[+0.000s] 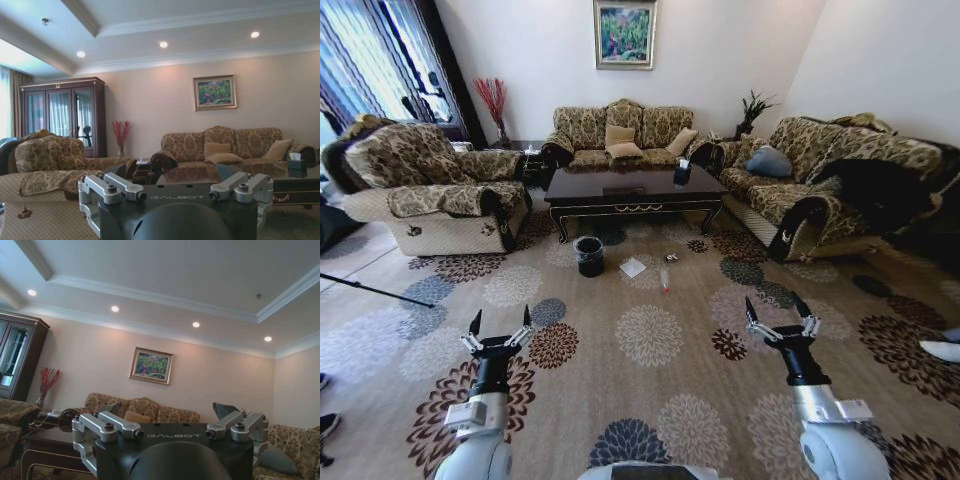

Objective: Move to the front of the table and pick up the trash from the floor, then place it into the trash bin.

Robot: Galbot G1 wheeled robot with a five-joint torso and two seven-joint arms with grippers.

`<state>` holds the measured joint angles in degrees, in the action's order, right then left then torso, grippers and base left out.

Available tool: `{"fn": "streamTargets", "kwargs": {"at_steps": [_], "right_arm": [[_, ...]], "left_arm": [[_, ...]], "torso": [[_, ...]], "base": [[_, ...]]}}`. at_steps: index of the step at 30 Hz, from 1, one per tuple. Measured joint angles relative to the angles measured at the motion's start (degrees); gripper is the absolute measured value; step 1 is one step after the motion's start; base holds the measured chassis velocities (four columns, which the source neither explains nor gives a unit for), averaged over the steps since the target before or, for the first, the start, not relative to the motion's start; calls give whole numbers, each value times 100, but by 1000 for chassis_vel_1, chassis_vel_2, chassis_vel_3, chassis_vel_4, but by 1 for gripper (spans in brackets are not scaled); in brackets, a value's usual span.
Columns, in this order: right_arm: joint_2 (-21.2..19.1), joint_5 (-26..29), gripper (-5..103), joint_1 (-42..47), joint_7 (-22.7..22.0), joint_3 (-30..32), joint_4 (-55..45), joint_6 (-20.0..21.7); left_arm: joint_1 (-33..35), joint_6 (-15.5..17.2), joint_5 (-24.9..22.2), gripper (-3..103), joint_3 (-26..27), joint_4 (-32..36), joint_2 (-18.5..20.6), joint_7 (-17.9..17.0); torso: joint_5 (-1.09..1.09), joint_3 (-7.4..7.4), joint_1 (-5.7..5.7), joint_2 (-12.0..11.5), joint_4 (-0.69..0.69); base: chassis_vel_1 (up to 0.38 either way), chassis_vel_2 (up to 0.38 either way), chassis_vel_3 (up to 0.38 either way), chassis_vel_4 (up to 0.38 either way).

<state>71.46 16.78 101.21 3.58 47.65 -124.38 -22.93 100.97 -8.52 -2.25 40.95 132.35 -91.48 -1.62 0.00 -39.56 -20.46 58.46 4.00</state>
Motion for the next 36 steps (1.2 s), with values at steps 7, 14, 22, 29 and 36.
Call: {"fn": "streamTargets", "kwargs": {"at_steps": [7, 14, 22, 29, 36], "right_arm": [[109, -104, 100, 44, 13, -38, -5, -67], [147, -118, 100, 56, 15, -50, 0, -80], [197, -118, 100, 72, 44, -59, -11, -141], [199, -99, 100, 50, 88, -49, -9, -240], [212, -86, 100, 55, 94, -24, -41, -278]], "left_arm": [[41, -35, 9, 100, -10, 10, 4, 21], [58, -47, 21, 100, -15, 11, 5, 36], [64, -60, 31, 100, -2, -1, 16, 65], [68, -80, 65, 100, 1, -14, 6, 80], [85, -100, 94, 100, -4, 12, -7, 99]], "torso": [[0, 123, 99, -221, 0], [0, 217, 171, -386, 0], [0, 347, 278, -624, 0], [0, 452, 359, -808, -1], [0, 554, 434, -988, 0]], "base": [[0, 0, 0, 0], [0, 0, 0, 0], [0, 0, 0, 0], [0, 0, 0, 0], [0, 0, 0, 0]]}}
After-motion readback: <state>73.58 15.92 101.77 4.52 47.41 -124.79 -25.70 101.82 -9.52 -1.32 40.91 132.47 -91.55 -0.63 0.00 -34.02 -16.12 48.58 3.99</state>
